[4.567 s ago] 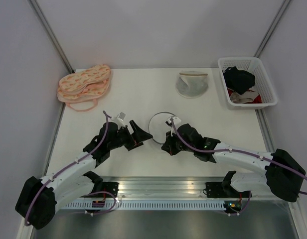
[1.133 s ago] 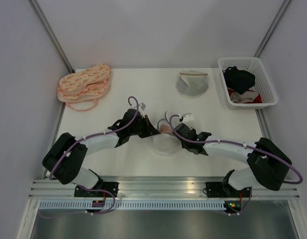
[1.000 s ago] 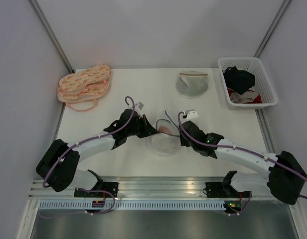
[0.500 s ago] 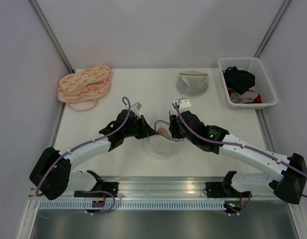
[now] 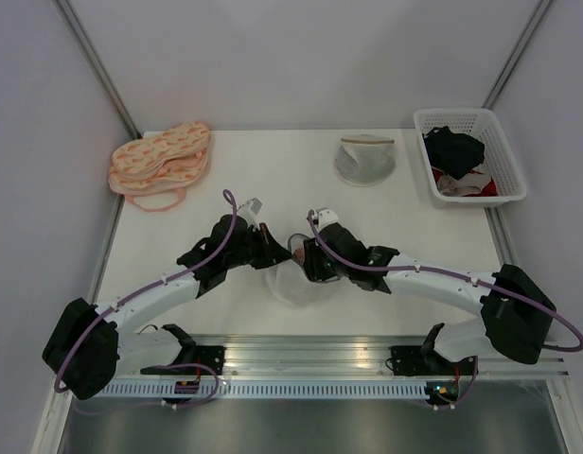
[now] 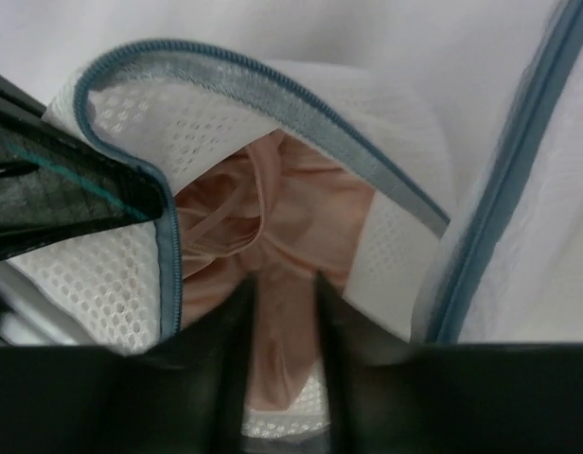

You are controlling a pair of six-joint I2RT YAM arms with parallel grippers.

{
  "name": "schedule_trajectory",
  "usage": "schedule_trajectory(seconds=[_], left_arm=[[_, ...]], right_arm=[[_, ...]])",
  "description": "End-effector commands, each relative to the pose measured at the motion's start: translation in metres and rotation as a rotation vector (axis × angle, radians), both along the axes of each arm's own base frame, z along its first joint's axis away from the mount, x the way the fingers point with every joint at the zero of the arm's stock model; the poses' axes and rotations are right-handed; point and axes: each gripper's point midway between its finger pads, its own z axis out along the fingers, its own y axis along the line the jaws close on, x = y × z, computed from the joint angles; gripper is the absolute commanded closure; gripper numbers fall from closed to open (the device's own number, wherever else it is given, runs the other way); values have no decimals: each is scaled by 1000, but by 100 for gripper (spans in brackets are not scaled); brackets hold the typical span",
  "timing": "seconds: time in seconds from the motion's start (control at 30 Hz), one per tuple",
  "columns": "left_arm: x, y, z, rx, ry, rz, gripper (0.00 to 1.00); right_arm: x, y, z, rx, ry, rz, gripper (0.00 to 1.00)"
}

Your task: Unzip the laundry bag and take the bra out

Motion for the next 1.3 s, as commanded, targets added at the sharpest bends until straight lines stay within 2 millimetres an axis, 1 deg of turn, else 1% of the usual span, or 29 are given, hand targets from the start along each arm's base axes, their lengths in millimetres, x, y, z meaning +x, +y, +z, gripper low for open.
schedule_trajectory(seconds=[0.0,0.03,0.07,0.1,0.17,0.2,0.27,0.3,0.37,0.4,0.43,0.5,0.53,0.57,0.67,0.7,0.73,0.77,0.8,0.83,0.87,0.9,0.93,0.97,1.07,1.1,1.13,1.17,1.27], left_arm=[[0,0,6,-19,-25,8,98],[-1,0,6,-23,-24,8,98],[-1,1,4,-22,-20,10,98],[-1,0,4,-27,-18,11,98],[-2,1,2,-29,-15,13,98],[-2,1,1,-29,-10,18,98],[-3,1,-1,-29,-3,19,98],[-3,1,-2,-33,-1,20,98],[-4,2,-6,-33,7,24,98],[-5,2,-9,-35,18,27,98],[-6,2,-11,-38,22,28,98],[-7,3,-14,-46,29,36,98],[-8,4,-15,-49,31,36,98],[-10,5,-18,-48,38,40,98],[-12,7,-23,-44,44,44,98],[-12,7,-22,-46,41,44,98],[-12,7,-23,-45,45,45,98],[-13,8,-24,-44,45,46,98],[-14,9,-26,-39,49,49,98],[-14,10,-26,-38,46,50,98],[-14,11,-27,-33,45,50,98],[-15,13,-30,-21,50,58,98],[-14,14,-29,-18,47,62,98],[-15,16,-32,-11,49,64,98],[-16,19,-34,-1,49,75,98],[-15,20,-35,3,50,79,98],[-16,20,-37,5,54,78,98],[-16,20,-37,7,54,77,98],[-17,19,-40,10,66,72,98]], right_arm=[[-14,28,11,169,41,83,51],[-21,32,8,197,62,114,45],[-29,34,5,209,94,144,41],[-29,39,2,224,100,151,36],[-29,42,-5,227,114,157,32],[-30,43,-16,211,134,153,30],[-27,47,-21,209,136,155,29],[-26,48,-32,189,150,150,29],[-22,52,-39,171,152,150,30],[-17,51,-50,139,153,126,31],[-16,49,-56,111,153,117,32],[-11,46,-69,54,149,88,36],[-7,38,-76,7,136,55,39],[-8,36,-81,-10,140,49,50],[-10,30,-87,-29,135,45,79],[-9,29,-83,-23,127,39,98],[-11,26,-83,-27,128,38,100],[-10,24,-81,-28,118,35,100],[-9,23,-70,-12,99,34,99],[-10,19,-67,-16,93,34,100],[-8,20,-50,13,61,32,100],[-8,19,-41,29,40,35,100],[-10,12,-38,13,42,34,100],[-11,13,-18,52,9,42,100],[-12,8,7,83,-33,53,100],[-13,7,24,115,-63,55,100],[-13,4,30,119,-76,51,100],[-13,3,45,149,-104,48,100],[-10,-2,61,184,-148,26,99]])
